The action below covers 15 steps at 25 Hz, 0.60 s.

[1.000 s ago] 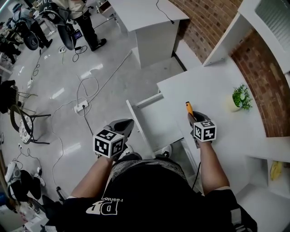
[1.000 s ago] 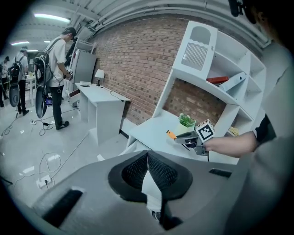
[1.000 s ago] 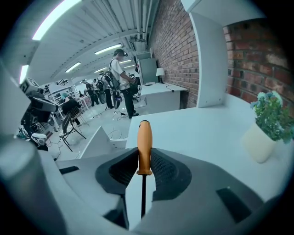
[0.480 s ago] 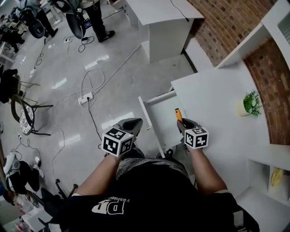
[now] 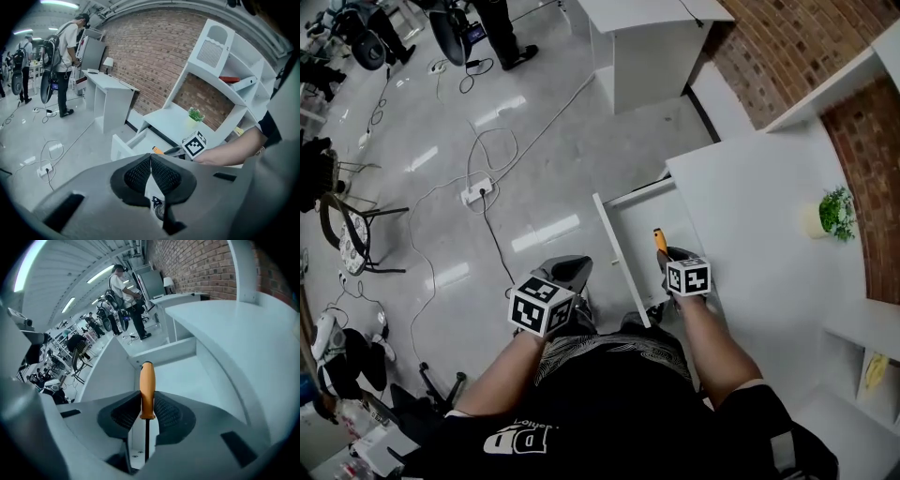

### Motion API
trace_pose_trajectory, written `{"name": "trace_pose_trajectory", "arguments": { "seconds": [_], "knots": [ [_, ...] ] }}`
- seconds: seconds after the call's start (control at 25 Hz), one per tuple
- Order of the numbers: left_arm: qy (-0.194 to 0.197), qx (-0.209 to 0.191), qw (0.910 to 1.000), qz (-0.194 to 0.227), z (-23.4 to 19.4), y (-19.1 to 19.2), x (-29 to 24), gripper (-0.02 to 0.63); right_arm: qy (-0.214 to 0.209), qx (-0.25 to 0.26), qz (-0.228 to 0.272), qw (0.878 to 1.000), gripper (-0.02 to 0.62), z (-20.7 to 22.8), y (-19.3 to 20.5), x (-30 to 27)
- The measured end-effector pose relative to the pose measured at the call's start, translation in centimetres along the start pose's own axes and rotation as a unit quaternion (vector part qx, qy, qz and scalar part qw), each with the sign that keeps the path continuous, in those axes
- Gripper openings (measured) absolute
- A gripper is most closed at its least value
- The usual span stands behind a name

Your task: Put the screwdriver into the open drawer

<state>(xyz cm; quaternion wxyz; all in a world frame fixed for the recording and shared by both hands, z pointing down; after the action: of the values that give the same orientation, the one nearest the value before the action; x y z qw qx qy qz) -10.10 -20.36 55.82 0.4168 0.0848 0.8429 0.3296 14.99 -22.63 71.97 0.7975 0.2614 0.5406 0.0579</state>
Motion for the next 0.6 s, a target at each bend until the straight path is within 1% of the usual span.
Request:
{"name": "trace_pose_trajectory", "arguments": {
  "seconds": [0.2, 0.36, 0.6],
  "knots": [
    [0.005, 0.007, 0.9998, -0.020, -1.0, 1.3, -0.4, 0.018, 0.013, 0.007, -0.045, 0.999, 0.090, 0.5, 1.8, -3.6],
    [0.006, 0.008, 0.9994, -0.034, -1.9, 1.8, -0.5, 0.018, 0.022, 0.007, -0.058, 0.998, 0.091, 1.2, 2.0, -5.7],
    [0.001, 0.004, 0.9983, -0.058, -3.6, 2.7, -0.2, 0.018, 0.032, 0.027, -0.077, 0.996, 0.091, 1.7, 1.7, -8.6]
  ]
}}
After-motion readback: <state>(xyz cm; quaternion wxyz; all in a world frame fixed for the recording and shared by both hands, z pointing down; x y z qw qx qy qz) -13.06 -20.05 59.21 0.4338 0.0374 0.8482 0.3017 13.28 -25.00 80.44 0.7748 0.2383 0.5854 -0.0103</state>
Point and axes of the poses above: the fingertips, and each gripper's own axes: x backward along the fingers, z to its right, y out of its underside, the point moved 6 cm from there along x, backward along the fingers, and after that the axes turned 2 degrees about x, right-handed, at the moved point
